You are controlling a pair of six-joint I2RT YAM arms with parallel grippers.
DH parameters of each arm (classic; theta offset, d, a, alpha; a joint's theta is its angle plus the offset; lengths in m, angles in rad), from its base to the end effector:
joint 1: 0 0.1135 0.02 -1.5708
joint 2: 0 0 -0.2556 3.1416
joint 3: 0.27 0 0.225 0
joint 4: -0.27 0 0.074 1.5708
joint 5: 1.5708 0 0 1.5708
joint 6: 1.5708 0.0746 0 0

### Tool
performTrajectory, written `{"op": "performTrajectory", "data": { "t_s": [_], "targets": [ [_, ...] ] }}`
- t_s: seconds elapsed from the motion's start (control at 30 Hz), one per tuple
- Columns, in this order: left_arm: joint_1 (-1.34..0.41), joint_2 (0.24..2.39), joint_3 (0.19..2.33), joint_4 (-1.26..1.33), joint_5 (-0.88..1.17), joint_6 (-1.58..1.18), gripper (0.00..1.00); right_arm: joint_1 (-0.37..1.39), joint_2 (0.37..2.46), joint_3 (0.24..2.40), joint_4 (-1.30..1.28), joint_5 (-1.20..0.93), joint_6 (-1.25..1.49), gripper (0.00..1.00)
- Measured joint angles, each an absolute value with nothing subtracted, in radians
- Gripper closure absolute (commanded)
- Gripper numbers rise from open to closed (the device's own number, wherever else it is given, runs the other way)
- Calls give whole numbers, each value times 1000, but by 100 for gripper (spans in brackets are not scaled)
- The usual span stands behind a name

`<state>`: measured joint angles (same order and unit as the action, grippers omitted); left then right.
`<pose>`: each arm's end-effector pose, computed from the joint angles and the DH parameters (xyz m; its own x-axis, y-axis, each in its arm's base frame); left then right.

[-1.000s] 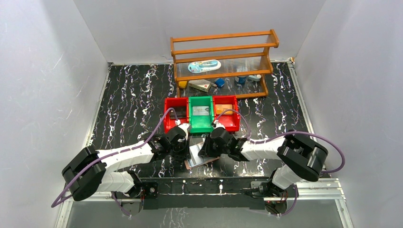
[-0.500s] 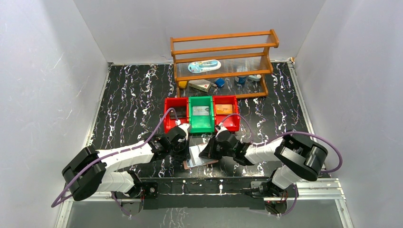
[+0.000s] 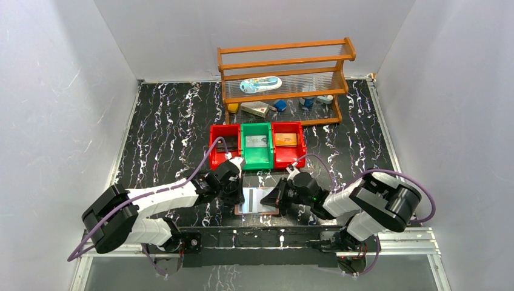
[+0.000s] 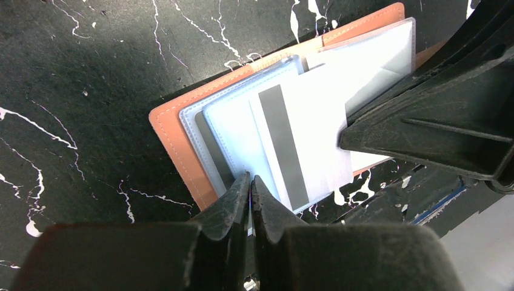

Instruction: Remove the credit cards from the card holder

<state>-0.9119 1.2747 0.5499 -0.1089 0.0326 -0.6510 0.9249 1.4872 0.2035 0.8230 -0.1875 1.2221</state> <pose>0.1495 -0.1971 0.1491 -0.8476 0.1054 -0.5201 0.3646 0.8277 -0.4265 0.1391 0.2077 0.1117 -0.9232 0.3092 -0.2282 -0.0509 0.4901 0.8702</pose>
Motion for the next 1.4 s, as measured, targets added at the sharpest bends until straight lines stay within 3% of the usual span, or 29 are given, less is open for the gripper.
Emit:
{"op": "performTrajectory", "data": {
  "t_s": [0.17,0.33,0.7,1.0,1.1,1.2,1.3,1.4],
  "targets": [
    [-912,1275,550,-109,30,-655,95,915,1505,178,890,-201,1263,95],
    [-914,1273,556,-121,25,-662,87,911,1496,167,879,-192,1280,95],
    [-914,1209,571,-305,-45,-662,55,911,1395,180,712,-155,1268,95],
    [-914,1187,623,-208,66,-662,44,911,1402,182,705,-155,1269,94],
    [-914,1230,623,-120,121,-678,46,911,1402,182,705,-154,1269,93],
    [-914,1314,593,-39,147,-695,59,911,1402,182,706,-153,1270,91],
    [-913,1333,562,25,152,-701,71,910,1402,182,709,-152,1276,79],
    [-912,1344,553,41,144,-688,79,908,1411,179,736,-144,1291,74]
  ]
}}
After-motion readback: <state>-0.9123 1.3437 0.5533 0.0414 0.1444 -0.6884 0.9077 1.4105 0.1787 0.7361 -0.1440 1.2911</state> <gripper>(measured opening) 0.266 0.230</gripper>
